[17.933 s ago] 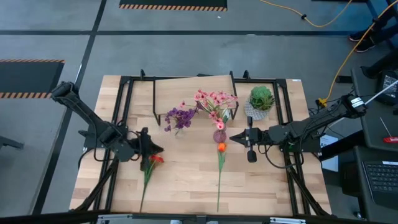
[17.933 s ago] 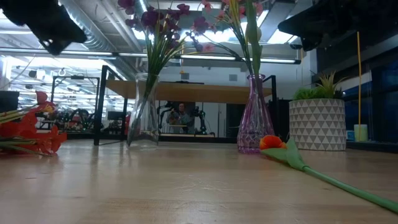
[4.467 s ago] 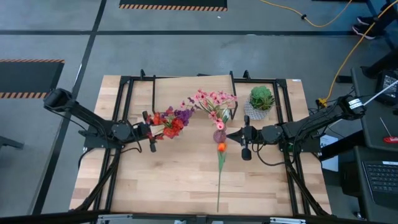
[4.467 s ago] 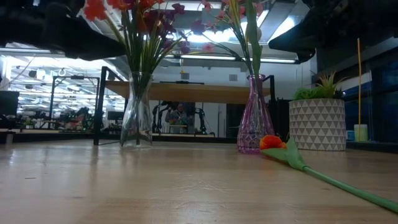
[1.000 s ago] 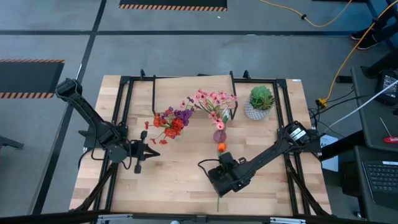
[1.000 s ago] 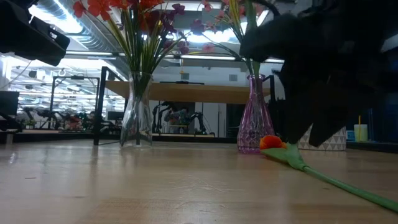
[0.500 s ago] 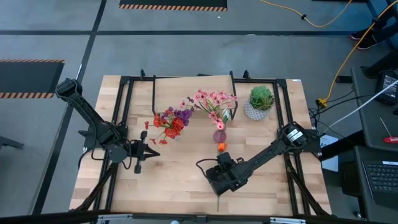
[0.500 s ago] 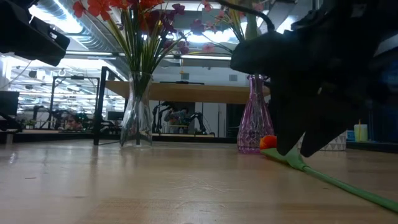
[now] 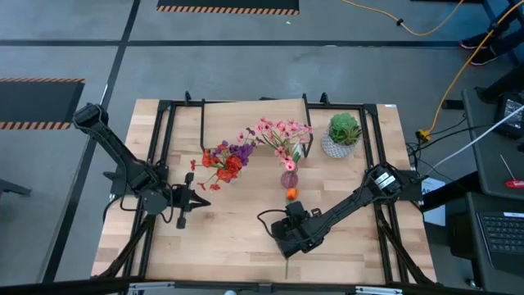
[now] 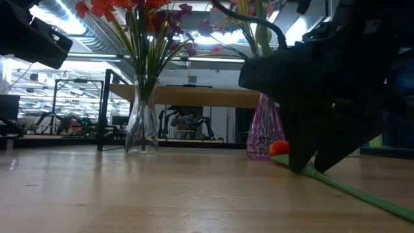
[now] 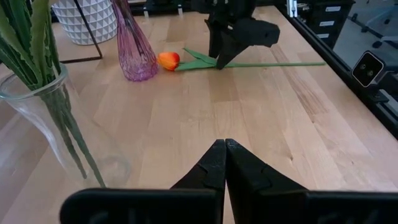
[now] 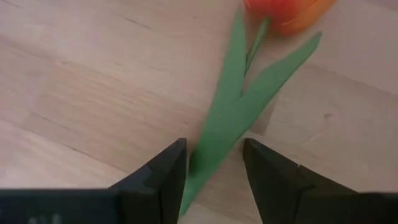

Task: Pick and place flowers into a vace then onto a shelf
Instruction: Put the orange flower into the transparent vase

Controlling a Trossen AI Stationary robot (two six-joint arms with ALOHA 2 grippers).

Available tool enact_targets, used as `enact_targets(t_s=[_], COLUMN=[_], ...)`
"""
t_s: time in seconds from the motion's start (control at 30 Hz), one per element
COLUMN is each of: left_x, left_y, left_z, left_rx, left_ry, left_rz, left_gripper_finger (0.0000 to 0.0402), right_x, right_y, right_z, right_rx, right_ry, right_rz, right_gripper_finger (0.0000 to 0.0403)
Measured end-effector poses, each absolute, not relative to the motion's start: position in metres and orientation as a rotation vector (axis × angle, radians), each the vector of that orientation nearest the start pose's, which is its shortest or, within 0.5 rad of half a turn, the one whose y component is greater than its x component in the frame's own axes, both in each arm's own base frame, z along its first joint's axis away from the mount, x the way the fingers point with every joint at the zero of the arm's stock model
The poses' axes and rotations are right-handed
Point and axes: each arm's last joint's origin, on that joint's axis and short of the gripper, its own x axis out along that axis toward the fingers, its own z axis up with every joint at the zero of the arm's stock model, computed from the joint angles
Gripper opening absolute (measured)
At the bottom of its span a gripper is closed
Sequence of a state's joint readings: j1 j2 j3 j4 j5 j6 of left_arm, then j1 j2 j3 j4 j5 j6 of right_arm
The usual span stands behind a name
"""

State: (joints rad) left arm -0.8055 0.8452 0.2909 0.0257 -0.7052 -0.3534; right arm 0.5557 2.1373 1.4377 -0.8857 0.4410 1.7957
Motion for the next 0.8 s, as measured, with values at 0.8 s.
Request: enact_targets(t_s=[0.8], left_x=[0.126], left_y=[-0.104], left_z=[0.178], left_rx=[0.014], left_ry=[0.394], left_rz=[-0.028], left_gripper_finger=[0.0006], right_x=[0.329], right_y=[0.197], right_z=[0.151], right_rx=[0.766], right_ry=[0.973], right_rz=[-0.938], right_gripper_finger=[0.0005])
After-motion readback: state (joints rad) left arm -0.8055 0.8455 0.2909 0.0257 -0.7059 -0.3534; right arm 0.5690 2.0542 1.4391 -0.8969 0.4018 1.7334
